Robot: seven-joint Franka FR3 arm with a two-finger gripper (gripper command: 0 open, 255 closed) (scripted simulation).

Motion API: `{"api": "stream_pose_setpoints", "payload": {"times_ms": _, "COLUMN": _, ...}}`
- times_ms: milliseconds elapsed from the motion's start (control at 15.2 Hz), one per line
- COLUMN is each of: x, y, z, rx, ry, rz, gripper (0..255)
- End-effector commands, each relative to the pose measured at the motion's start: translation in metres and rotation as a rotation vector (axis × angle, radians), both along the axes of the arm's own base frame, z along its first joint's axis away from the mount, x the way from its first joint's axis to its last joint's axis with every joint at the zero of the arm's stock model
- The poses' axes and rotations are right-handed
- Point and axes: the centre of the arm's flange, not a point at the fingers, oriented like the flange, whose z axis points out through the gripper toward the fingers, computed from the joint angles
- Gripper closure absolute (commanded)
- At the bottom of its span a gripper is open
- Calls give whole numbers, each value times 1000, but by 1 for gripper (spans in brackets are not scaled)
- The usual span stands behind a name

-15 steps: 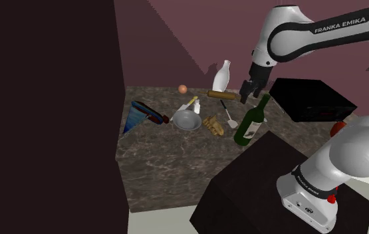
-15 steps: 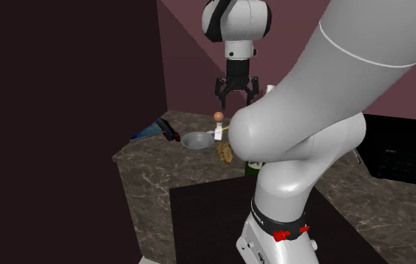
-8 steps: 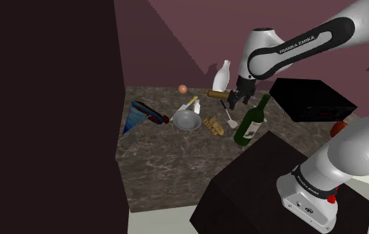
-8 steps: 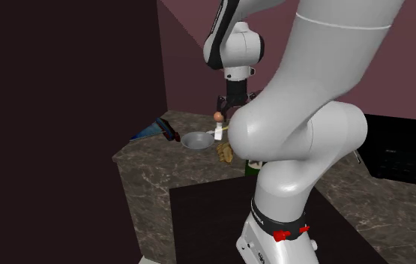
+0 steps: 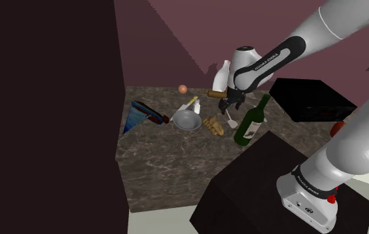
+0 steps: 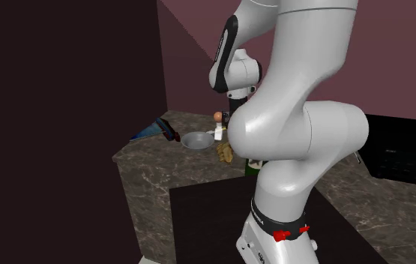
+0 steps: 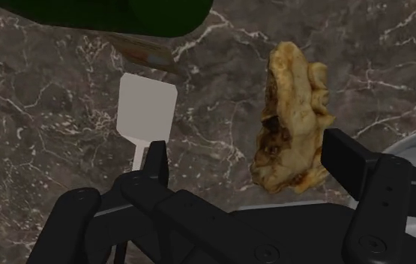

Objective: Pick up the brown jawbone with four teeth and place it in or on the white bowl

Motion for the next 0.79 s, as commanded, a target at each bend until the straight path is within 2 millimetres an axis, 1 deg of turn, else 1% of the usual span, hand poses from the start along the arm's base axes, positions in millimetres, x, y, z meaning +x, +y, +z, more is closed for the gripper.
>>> {"api": "stream_pose_setpoints", "payload": {"times_ms": 0, "x": 8, "y": -8, "z": -24, "rx": -17, "ry": 0, "rz": -25, "gripper": 0}}
{"api": "stream_pose_setpoints", "payload": {"times_ms": 66, "x": 13, "y": -13, "z": -35, "rx": -25, "ry": 0, "rz": -38, "gripper": 0}}
{"api": "stream_pose_setpoints", "payload": {"times_ms": 132, "x": 14, "y": -14, "z": -38, "rx": -27, "ry": 0, "rz": -41, "gripper": 0}}
{"api": "stream_pose_setpoints", "payload": {"times_ms": 528, "x": 11, "y": -18, "z": -69, "rx": -27, "ry": 0, "rz": -41, "gripper": 0}}
{"api": "stream_pose_setpoints", "payload": {"times_ms": 594, "x": 10, "y": -19, "z": -77, "rx": -27, "ry": 0, "rz": -41, "gripper": 0}}
{"api": "stream_pose_setpoints", "payload": {"times_ms": 726, "x": 10, "y": -19, "z": -77, "rx": -27, "ry": 0, "rz": -41, "gripper": 0}}
